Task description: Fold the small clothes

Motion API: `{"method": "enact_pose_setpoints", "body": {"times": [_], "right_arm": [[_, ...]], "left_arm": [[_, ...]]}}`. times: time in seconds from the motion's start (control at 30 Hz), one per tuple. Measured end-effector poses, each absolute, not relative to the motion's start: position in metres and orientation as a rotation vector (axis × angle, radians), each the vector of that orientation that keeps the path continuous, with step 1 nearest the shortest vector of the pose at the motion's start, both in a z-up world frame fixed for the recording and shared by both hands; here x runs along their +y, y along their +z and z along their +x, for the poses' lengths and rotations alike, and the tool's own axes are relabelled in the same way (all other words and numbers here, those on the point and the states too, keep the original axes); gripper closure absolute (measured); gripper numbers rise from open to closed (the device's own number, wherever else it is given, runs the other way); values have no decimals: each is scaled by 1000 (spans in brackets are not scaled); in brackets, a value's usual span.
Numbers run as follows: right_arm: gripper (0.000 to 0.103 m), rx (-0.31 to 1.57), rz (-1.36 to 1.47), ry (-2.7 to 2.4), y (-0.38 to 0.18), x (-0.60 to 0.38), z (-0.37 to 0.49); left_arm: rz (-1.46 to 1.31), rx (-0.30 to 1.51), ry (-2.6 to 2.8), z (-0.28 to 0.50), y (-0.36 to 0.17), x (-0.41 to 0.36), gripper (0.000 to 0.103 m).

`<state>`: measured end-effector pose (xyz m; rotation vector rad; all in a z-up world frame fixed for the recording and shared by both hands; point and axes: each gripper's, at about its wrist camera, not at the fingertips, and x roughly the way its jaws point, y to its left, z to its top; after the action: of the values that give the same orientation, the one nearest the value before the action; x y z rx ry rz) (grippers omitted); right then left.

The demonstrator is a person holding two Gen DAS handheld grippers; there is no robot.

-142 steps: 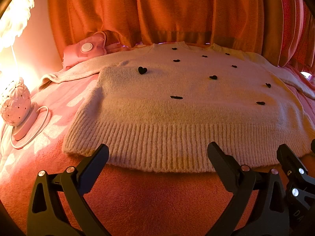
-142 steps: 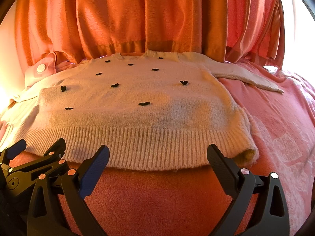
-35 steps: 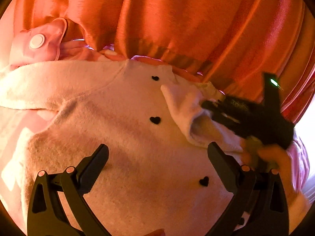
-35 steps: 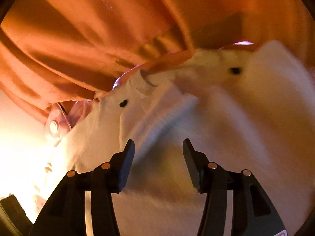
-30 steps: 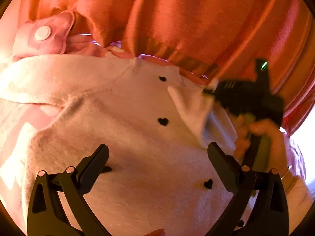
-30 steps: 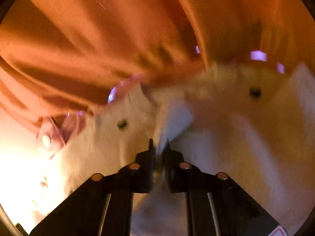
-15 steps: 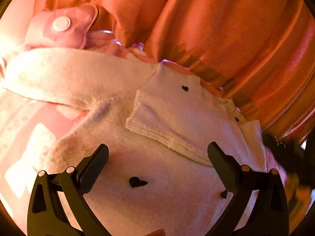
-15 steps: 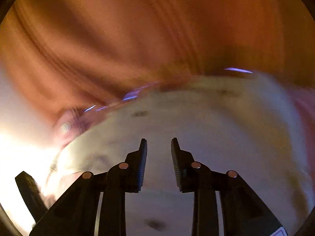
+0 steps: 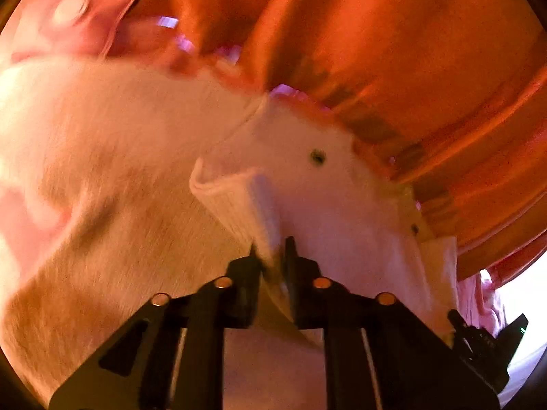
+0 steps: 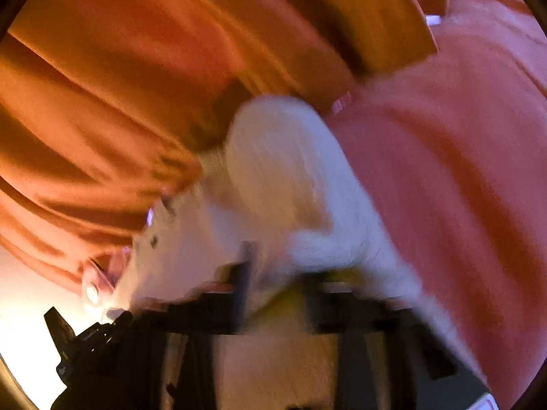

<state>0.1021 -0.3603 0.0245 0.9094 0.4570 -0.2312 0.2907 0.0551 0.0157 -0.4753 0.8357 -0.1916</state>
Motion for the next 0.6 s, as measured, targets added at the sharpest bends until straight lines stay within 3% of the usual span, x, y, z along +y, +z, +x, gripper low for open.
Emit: {"method": "enact_pose_setpoints", "body": {"times": [0.13,0.23,0.33,0.4,0.5,0.53,0.6], "right_arm": [[95,293,862,-247,52,-368,78],[96,512,888,-395,6,-383,94],[96,499,958,-379,5,-388,93],[87,471,959,-389,17,-385,87],[86,519,1067,-478,8,-367,66],[83,521,1050,-492,10,-360,59],[83,466,904,-489,38,-343,61]], "left_arm": [[-413,686,-200,288,45,46,92],[-343,787,-161,298,14,35,92],[-307,803,-152,294,-4,35,91],[-328,806,-158,293,-1,39,90],[-341,826,-164,290,2,45,88],[-342,827,-169,287,5,48,82],[-343,832,-164,277,8,53,61]]}}
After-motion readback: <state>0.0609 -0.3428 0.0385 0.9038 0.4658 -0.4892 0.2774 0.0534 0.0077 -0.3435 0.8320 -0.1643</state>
